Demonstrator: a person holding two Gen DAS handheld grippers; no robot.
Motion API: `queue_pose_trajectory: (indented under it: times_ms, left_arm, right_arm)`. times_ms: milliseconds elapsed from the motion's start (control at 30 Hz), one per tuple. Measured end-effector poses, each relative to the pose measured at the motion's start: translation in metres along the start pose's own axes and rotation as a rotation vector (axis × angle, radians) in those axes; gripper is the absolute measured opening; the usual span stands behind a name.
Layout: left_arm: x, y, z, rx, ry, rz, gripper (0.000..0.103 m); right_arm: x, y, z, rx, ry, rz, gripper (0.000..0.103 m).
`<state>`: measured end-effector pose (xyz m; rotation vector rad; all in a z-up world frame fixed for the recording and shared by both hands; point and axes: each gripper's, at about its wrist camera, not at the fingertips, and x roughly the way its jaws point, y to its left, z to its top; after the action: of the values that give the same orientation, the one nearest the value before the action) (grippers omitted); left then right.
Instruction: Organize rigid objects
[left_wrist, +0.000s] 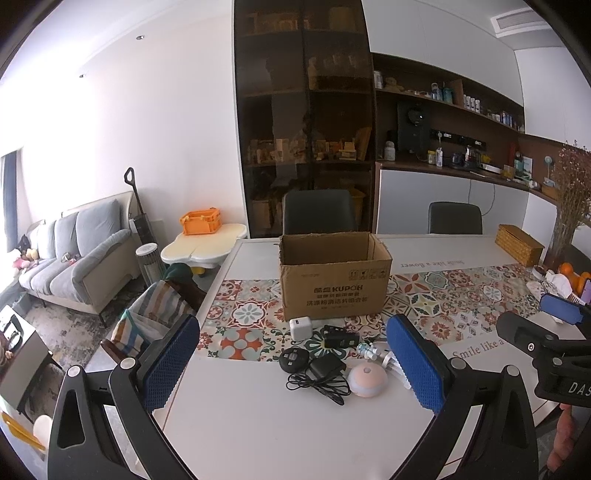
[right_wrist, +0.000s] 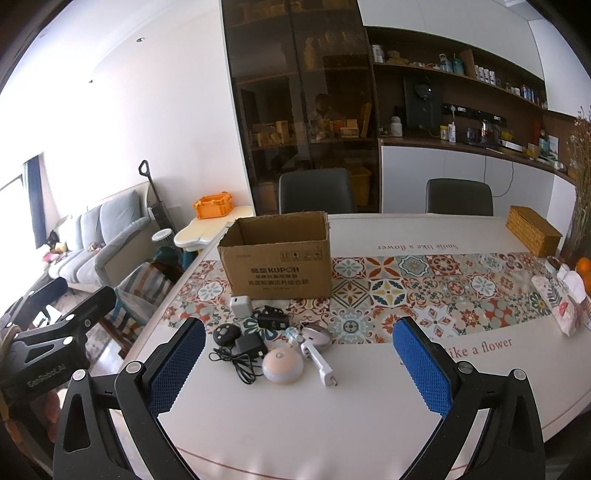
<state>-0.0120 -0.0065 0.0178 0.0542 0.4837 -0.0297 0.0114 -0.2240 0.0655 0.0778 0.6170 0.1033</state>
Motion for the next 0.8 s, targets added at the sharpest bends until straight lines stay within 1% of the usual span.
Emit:
queue_pose_trajectory:
  times_ms: [300, 800]
  left_arm:
    - [0.0031, -0.0068, 0.0066, 0.010, 0.006, -0.007, 0.103]
    - [0.0049, -0.0077, 0.0069, 0.010, 0.007, -0.009, 0.103]
  right_arm:
    - [0.0033, -0.0049, 0.0025, 0.009, 0.009, -0.002, 0.102]
    - [0.0042, -0.0066, 0.0041, 0.010, 0.008, 0.001, 0.102]
